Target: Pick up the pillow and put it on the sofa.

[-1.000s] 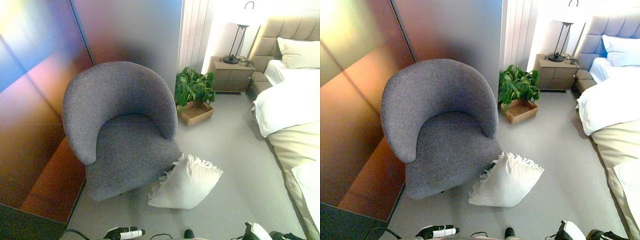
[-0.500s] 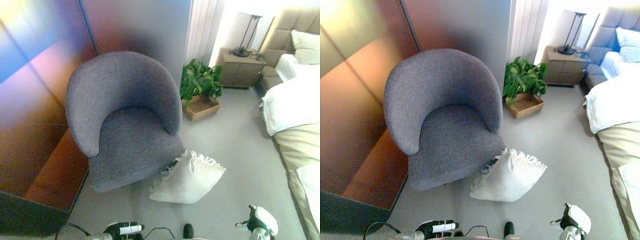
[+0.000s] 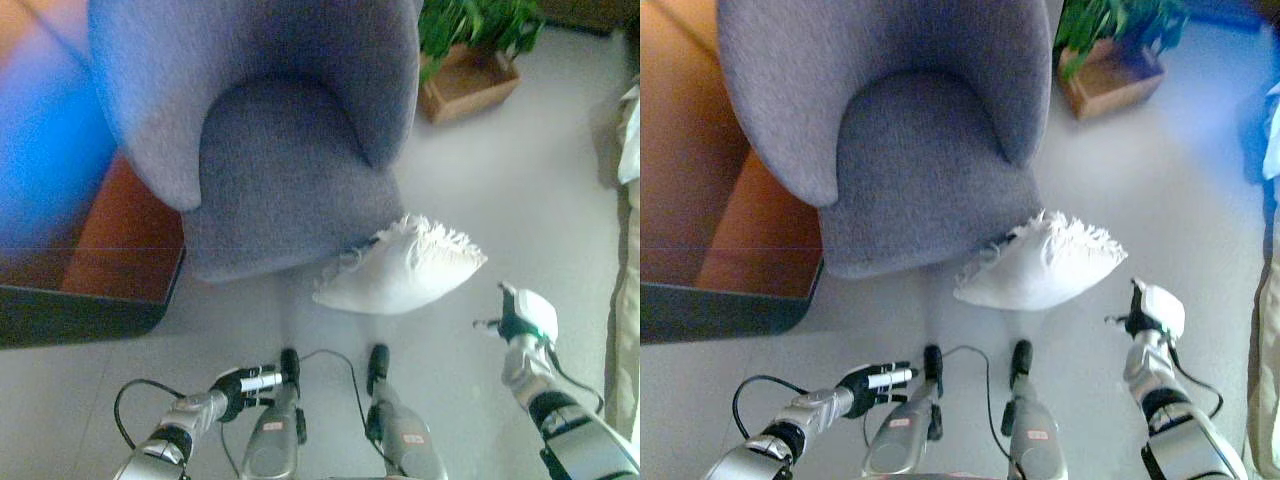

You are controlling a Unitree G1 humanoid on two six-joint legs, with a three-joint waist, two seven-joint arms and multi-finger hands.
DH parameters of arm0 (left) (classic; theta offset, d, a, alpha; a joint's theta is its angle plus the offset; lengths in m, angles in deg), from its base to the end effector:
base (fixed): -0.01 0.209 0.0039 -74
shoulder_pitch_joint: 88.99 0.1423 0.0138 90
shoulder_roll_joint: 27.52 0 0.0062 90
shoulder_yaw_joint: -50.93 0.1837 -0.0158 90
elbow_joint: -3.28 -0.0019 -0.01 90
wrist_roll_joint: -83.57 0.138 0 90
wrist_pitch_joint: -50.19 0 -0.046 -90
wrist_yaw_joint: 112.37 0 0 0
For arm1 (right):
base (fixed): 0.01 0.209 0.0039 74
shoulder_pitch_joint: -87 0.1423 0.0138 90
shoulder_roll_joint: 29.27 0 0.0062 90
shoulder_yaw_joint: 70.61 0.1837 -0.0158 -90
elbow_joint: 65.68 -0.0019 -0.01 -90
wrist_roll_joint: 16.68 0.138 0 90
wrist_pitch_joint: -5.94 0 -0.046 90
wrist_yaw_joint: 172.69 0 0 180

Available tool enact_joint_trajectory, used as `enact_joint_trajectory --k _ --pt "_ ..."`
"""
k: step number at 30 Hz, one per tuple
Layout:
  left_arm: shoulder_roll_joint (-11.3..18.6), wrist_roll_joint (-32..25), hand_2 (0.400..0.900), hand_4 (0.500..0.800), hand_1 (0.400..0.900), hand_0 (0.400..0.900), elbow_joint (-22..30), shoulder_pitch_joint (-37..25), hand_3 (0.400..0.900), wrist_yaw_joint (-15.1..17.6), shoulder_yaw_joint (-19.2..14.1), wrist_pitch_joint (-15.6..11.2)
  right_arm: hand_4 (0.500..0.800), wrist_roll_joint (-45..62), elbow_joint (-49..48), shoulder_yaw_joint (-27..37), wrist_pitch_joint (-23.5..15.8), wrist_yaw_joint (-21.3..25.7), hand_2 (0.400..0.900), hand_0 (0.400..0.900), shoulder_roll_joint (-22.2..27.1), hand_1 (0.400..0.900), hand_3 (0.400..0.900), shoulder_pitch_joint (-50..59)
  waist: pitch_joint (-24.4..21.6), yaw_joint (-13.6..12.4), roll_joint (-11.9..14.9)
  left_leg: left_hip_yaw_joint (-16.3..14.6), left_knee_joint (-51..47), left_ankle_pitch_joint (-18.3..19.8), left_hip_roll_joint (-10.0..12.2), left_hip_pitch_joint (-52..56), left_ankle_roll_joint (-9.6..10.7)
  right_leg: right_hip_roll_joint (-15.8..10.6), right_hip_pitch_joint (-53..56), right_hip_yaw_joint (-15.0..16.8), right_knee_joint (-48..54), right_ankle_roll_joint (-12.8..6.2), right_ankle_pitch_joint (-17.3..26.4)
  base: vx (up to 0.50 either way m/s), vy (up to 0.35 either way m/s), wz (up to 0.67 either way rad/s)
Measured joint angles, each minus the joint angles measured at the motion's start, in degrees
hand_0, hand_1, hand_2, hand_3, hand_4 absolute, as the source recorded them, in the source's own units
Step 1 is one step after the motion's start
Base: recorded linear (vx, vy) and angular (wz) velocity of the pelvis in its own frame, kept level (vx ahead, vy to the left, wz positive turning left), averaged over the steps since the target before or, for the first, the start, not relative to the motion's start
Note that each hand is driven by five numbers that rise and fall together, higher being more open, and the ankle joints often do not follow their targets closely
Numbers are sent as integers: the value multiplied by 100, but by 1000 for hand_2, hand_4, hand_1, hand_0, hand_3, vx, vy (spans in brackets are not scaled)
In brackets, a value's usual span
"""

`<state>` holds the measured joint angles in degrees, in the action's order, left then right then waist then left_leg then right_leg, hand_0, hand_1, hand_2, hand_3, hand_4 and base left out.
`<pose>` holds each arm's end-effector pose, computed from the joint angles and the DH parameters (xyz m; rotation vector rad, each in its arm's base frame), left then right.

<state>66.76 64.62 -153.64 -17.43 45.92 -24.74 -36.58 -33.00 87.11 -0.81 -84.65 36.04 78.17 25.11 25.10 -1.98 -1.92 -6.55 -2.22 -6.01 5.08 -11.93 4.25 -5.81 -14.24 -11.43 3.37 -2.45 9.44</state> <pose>0.1920 0.2419 -0.0638 0.0058 0.9270 -0.2219 0.2481 -0.2918 0.0080 -1.1529 0.3932 -0.3988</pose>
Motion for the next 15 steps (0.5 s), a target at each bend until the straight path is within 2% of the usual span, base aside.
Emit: enact_joint_trajectory --k 6,15 --pt "22 -282 900 800 900 900 42 -318 900 81 0 21 800 201 -409 -265 -28 -557 900 900 483 900 900 889 262 -39 -54 8 126 -19 -20 -600 -14 -46 -647 -21 -214 12 1 -94 38 5" --pt "-25 -678 900 800 900 900 229 -470 900 104 17 65 800 269 -678 -638 121 -1072 900 900 903 900 900 1767 323 -157 -150 68 406 -115 -120 -1321 -99 -239 -1525 -122 -885 34 -144 -35 65 10"
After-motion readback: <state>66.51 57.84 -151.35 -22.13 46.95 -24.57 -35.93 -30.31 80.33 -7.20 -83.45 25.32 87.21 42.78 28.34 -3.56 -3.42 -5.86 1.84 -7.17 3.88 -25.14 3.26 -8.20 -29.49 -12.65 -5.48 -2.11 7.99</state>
